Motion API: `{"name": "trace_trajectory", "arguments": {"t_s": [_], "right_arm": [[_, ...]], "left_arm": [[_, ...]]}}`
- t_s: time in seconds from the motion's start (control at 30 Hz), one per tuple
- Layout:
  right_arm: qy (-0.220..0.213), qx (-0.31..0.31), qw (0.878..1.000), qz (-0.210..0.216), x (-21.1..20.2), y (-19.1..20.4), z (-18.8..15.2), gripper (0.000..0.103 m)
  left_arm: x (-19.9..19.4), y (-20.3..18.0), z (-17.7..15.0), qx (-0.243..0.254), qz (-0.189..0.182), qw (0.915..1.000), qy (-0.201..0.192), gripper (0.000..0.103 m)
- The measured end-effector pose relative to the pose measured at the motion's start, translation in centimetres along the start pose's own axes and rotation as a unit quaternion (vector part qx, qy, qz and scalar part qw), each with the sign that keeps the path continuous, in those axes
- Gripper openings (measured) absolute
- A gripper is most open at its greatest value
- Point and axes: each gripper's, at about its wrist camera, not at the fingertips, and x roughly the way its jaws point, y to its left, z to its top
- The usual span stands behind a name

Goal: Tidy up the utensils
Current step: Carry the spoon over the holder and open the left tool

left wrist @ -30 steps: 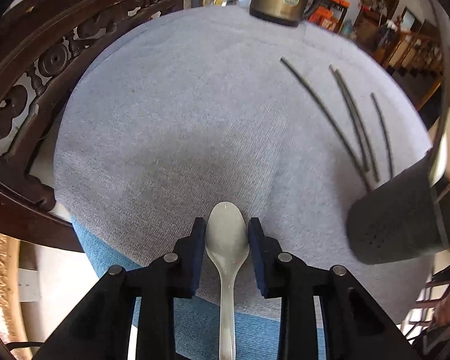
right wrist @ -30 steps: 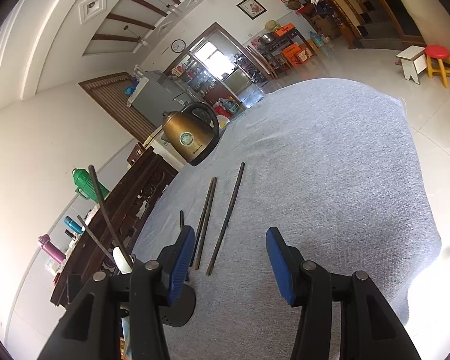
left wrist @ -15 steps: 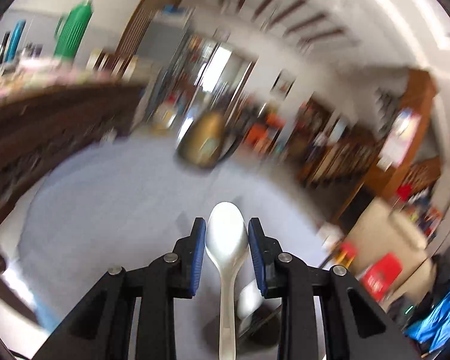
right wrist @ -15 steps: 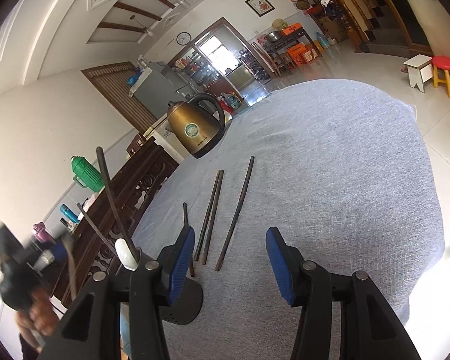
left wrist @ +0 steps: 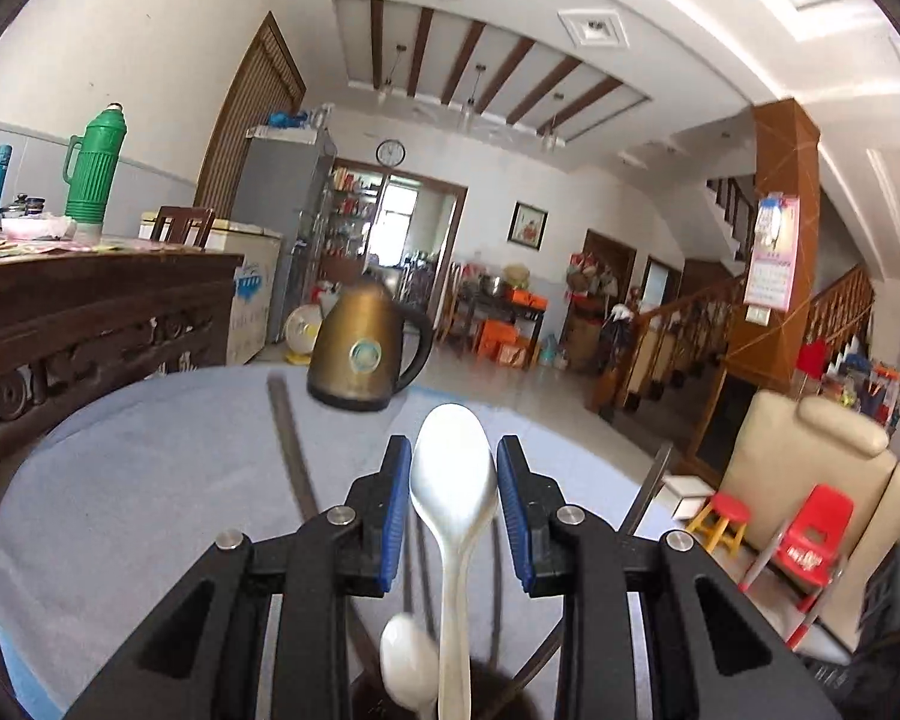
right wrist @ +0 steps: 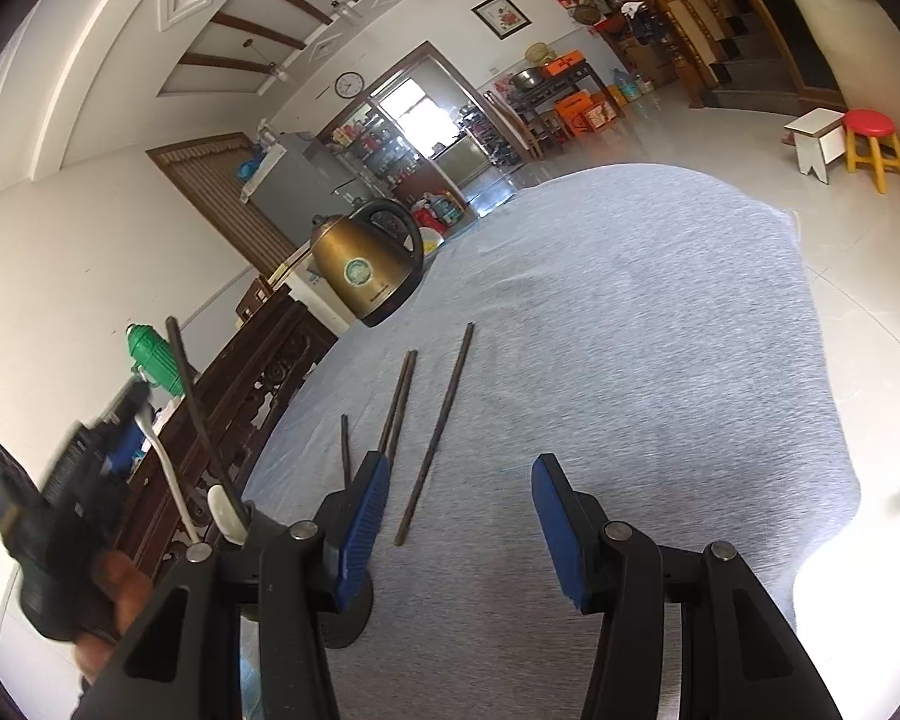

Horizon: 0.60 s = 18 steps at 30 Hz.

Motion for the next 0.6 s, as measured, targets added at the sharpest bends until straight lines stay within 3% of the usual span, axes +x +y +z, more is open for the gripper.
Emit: {"name": "trace_trajectory", "arguments": {"t_s": [0.13, 0.3, 0.43, 0.6], "right_arm": [[0.001, 0.006, 1.000, 0.000, 0.0, -0.2, 0.1, 0.053], [0.007, -0.005, 1.000, 0.004, 0.5, 1.0, -0.1, 0.053], [0.010, -0.020, 1.000, 0.004, 0.7, 2.2, -0.3, 0.053], [0.017, -0.026, 1.000, -0.004, 1.1, 2.9, -0.6, 0.053]], "left_arm": [[-1.3, 0.1, -0.6, 0.019, -0.005, 0.9997, 0.015, 0.031], [-3.1, 0.2, -1.1, 0.049, -0.013, 0.9986, 0.014, 0.041], [-5.0, 1.8, 0.0, 0.053, 0.002, 0.9985, -0.010, 0.042], [-5.9, 6.0, 1.1, 0.020, 0.043, 0.9988, -0.010, 0.058]]}}
